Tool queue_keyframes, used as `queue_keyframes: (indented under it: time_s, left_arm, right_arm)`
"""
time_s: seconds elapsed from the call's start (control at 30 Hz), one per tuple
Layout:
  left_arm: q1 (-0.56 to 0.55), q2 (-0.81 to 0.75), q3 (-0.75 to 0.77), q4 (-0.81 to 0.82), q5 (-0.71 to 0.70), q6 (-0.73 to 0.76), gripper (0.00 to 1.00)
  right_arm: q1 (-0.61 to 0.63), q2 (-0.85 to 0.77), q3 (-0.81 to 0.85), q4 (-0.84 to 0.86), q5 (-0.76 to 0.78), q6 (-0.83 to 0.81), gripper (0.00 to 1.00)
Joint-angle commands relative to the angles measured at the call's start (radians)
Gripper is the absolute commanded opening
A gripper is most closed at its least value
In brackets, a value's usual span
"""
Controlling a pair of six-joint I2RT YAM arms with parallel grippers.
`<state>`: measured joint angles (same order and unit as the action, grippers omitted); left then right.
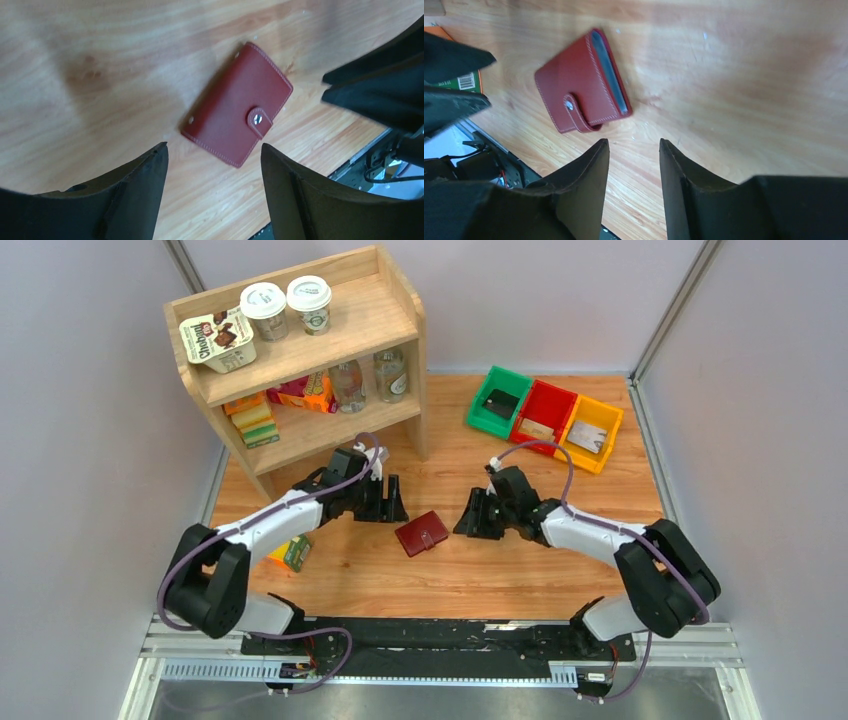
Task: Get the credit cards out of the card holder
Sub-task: Move the card holder to the center of the board, then open the card holder at the center of the board.
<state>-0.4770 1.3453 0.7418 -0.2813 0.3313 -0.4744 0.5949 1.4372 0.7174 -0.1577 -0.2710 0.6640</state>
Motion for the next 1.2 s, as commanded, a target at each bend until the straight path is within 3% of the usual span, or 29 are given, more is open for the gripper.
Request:
queue_keyframes:
  time_s: [0.0, 0.27, 0.4, 0.67, 0.87, 1.03, 1.17]
  left_arm:
    - [-0.003, 0.095, 0.067, 0.091, 0.057, 0.028, 0.75]
    - [-0.023, 0.196, 0.039, 0.172, 0.100, -0.015, 0.74]
    - [-0.035, 0.215, -0.004, 0.217, 0.100, -0.090, 0.72]
    - [-0.084, 0.112, -0.191, 0.373, 0.017, -0.343, 0.65]
    - [-0.158, -0.030, -0.271, 0.376, -0.115, -0.464, 0.66]
    - [-0.192, -0.141, -0.323, 0.338, -0.303, -0.539, 0.65]
    - [-0.193, -0.149, -0.335, 0.352, -0.354, -0.555, 0.62]
  right_arm:
    - [0.037, -0.011, -0.116, 0.300, -0.011, 0.244, 0.43]
    - [0.046, 0.166, -0.144, 0.533, -0.106, 0.376, 0.43]
    - [0.043, 0.241, -0.095, 0.514, -0.117, 0.358, 0.43]
    - [-0.003, 0.319, 0.088, 0.327, -0.117, 0.191, 0.45]
    - [-0.001, 0.302, 0.214, 0.121, -0.094, 0.042, 0.48]
    - [0.055, 0.204, 0.246, -0.049, 0.022, -0.059, 0.54]
    - [0.134, 0.164, 0.289, -0.167, 0.166, -0.096, 0.55]
